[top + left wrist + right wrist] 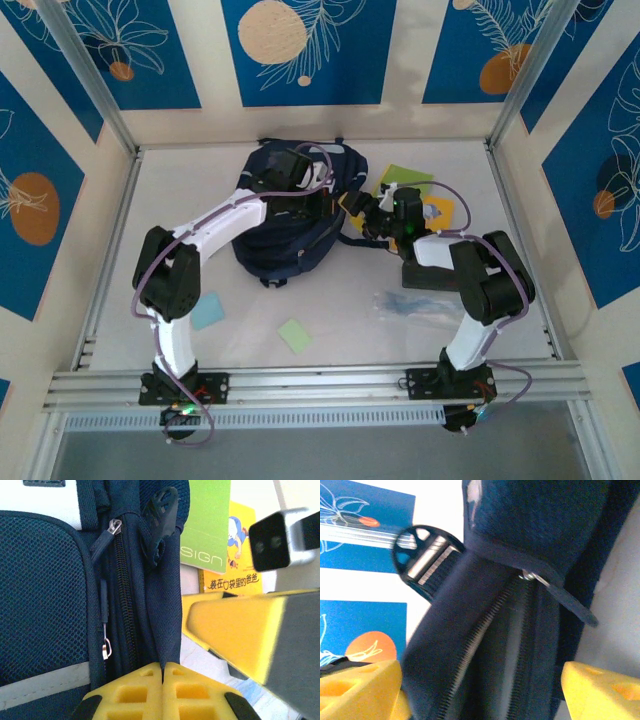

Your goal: Pack the student bag

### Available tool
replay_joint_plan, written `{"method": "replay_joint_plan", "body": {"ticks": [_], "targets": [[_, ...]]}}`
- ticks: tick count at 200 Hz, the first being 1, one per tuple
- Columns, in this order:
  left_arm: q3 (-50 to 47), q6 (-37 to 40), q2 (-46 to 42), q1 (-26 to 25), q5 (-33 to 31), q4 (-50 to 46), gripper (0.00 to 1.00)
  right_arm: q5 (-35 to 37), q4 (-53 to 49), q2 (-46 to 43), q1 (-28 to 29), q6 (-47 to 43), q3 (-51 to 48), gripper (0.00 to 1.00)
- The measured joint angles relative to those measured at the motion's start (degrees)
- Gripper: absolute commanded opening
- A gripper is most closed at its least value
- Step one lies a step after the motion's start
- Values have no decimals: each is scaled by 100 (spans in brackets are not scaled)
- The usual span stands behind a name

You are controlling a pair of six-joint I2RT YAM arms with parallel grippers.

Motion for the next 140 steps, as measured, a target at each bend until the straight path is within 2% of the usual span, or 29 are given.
{"method": "replay_joint_plan", "body": {"ticks": [53, 96, 103, 111, 113, 126, 129, 130, 140], "targets": [[0, 181, 2, -15, -17, -140, 0, -24, -197, -455, 55, 20, 24, 84], [-17, 260, 4, -4, -83, -264, 0, -151, -79, 157, 365, 289, 358, 80], [-24, 271, 4, -9, -83, -299, 0, -151, -39, 299, 391, 350, 439, 73], [-26, 308, 4, -22, -85, -352, 0, -153, 17, 450, 420, 400, 535, 56], [-31, 323, 4, -24, -83, -363, 0, -155, 44, 487, 428, 442, 566, 48], [-42, 382, 4, -44, -81, -378, 0, -151, 63, 680, 457, 522, 715, 26], [-42, 396, 2, -55, -81, -380, 0, -146, 59, 715, 461, 527, 745, 24], [-42, 396, 2, -57, -81, -380, 0, -146, 59, 723, 461, 542, 752, 19], [-44, 411, -4, -85, -87, -385, 0, -170, 44, 791, 461, 592, 809, 3]]}}
